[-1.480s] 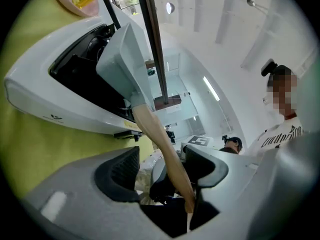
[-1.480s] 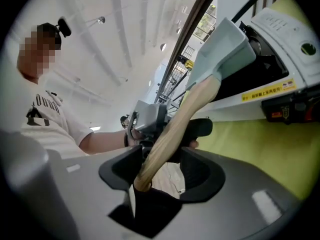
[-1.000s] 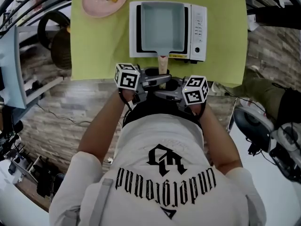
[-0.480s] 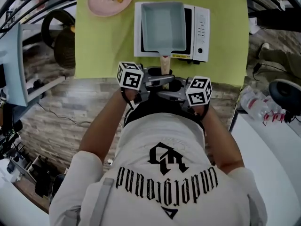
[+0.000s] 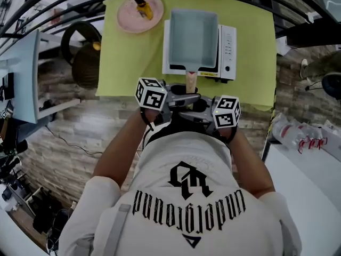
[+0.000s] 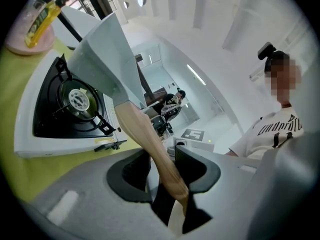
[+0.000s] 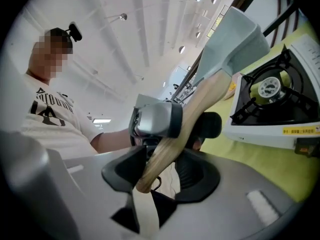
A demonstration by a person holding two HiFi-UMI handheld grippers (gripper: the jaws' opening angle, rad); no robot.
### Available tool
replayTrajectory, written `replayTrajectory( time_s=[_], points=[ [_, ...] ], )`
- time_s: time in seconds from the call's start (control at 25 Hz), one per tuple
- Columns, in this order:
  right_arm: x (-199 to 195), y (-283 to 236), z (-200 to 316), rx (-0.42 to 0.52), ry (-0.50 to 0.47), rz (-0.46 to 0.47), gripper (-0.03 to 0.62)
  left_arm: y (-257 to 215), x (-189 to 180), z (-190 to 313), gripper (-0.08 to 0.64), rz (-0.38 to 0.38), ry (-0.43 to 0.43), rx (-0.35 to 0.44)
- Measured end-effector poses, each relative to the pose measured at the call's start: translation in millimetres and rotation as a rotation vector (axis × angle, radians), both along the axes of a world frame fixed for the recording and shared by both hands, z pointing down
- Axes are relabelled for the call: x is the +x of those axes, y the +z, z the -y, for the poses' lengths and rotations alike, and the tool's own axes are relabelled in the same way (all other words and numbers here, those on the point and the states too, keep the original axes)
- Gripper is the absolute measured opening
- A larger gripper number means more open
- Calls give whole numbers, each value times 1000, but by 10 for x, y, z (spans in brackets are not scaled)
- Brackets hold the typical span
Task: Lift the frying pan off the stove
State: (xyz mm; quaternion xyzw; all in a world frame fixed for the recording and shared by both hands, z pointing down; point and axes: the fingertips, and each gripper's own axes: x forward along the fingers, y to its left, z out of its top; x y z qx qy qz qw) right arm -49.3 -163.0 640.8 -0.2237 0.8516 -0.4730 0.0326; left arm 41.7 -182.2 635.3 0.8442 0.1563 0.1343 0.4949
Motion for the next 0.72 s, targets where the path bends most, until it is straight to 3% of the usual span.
replayTrajectory(
  time_s=[0.48,0.72],
  points=[
    [-150,-521,-151,104,57,-56,183,-592,-150,-207,167,-63,39,99],
    [-90,-654,-364,126,32,-70,183,-735,-92,-406,167,-78,22,117]
  ],
)
